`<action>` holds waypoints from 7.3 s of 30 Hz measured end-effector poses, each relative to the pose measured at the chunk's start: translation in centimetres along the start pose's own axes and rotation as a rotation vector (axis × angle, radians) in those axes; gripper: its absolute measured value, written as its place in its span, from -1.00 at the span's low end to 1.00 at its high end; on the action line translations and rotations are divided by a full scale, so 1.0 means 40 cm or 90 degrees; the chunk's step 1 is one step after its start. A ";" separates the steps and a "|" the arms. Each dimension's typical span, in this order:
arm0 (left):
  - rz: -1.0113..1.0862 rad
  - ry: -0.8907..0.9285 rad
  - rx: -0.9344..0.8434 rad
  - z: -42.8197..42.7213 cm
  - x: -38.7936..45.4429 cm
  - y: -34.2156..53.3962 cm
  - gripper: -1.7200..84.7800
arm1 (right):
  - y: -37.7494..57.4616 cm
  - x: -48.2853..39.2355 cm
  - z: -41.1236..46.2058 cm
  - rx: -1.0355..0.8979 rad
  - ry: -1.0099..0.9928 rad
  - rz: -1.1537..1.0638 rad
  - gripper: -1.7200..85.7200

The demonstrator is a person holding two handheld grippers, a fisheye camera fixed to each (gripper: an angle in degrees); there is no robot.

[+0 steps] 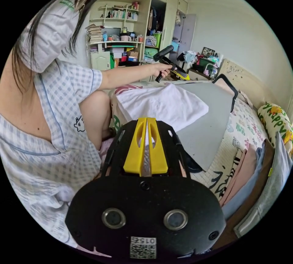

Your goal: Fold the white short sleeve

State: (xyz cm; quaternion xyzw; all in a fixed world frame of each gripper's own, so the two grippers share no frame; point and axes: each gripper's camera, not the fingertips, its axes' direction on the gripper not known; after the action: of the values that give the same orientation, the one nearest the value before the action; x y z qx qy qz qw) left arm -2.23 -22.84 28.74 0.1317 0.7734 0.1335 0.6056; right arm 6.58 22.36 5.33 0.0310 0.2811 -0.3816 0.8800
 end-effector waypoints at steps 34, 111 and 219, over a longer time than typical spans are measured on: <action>-0.117 0.091 -0.034 0.047 -0.236 0.250 -0.95 | -0.218 -0.264 0.591 -0.170 -0.076 -0.125 -0.98; -0.090 0.252 -0.126 0.124 -0.419 0.139 -0.86 | -0.651 0.941 0.417 -0.117 -0.144 0.504 -0.85; 0.557 0.545 0.041 0.362 1.513 0.133 -0.66 | -0.459 0.183 -1.728 0.537 0.299 0.156 -0.98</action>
State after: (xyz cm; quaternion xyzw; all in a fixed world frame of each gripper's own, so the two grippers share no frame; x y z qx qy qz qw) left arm -1.98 4.91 -27.23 0.3896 0.8261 0.3873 0.1256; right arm -34.59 23.20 -53.57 0.5022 0.2872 -0.3387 0.7421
